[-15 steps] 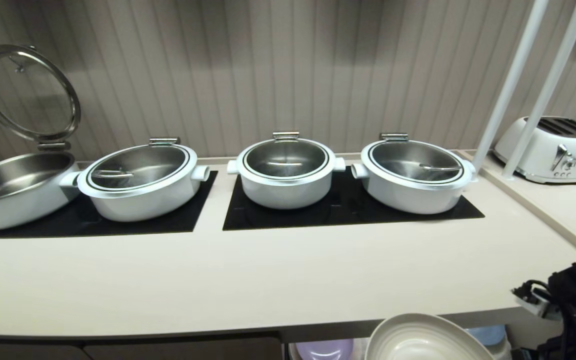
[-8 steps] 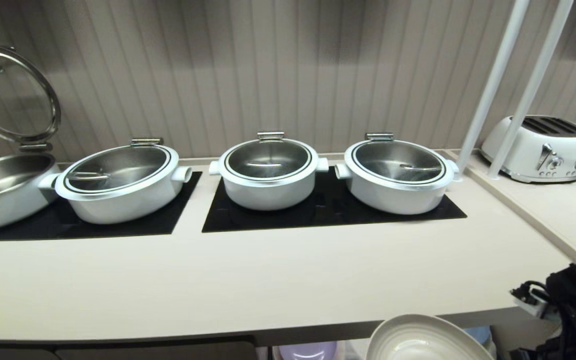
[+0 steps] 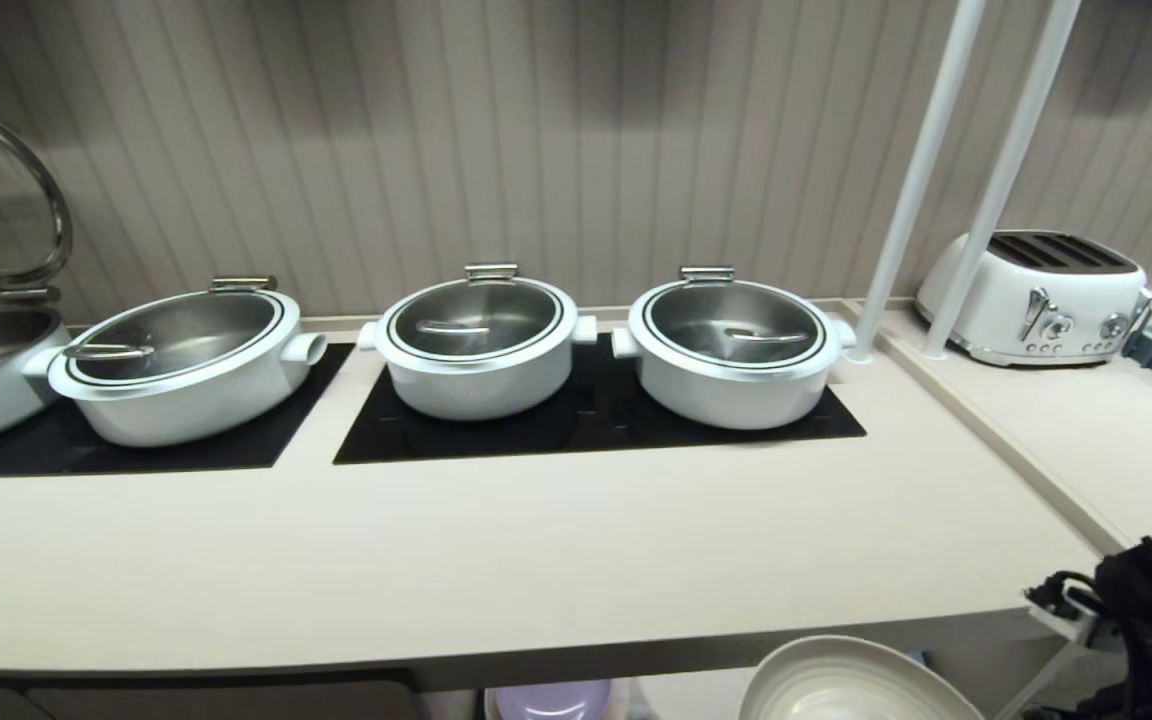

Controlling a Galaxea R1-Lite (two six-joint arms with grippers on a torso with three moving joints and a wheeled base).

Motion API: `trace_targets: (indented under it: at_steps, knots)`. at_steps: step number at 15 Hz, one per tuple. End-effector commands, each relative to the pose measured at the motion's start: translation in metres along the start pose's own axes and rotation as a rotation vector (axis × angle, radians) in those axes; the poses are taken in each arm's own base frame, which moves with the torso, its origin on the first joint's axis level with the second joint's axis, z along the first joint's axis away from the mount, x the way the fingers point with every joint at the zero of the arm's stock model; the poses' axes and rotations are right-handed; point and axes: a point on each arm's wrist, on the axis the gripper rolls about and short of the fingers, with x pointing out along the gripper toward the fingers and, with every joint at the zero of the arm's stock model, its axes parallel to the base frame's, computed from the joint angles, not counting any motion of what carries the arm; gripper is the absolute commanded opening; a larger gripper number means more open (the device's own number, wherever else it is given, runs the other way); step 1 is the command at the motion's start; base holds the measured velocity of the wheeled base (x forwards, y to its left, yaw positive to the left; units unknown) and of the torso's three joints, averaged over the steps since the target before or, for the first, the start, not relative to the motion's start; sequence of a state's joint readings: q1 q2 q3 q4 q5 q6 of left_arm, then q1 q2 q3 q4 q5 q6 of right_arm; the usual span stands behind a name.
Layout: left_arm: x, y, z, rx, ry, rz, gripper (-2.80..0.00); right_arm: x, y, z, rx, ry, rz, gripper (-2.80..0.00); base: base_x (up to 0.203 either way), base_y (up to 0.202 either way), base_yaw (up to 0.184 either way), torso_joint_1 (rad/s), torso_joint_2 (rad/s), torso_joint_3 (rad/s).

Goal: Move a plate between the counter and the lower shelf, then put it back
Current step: Put the plate in the cupboard

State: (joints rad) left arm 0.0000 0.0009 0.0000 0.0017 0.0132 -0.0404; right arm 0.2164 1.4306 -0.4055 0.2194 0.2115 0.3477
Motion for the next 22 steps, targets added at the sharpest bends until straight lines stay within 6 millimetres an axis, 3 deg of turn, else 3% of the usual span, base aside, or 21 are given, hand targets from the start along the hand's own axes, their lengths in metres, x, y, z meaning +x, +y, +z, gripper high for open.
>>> trace_targets:
  at_steps: [1,13,22]
  knots:
    - [0.0001,0.0,0.0,-0.001,0.0,0.001,-2.8,0.0005,-0.0005,-0.0011,0.003,0.006,0.0,-2.8,0.0,-0.193,0.002,0.002,0.0,0.002]
    - [0.0001,0.0,0.0,-0.001,0.0,0.001,-2.8,0.0001,-0.0007,-0.0019,0.008,0.004,0.0,-2.8,0.0,-0.189,-0.001,0.001,0.0,0.003]
    - [0.0001,0.0,0.0,0.001,0.0,0.001,-2.8,-0.0012,-0.003,-0.0093,0.008,0.005,0.001,-2.8,0.0,-0.008,0.0,0.0,0.0,0.0]
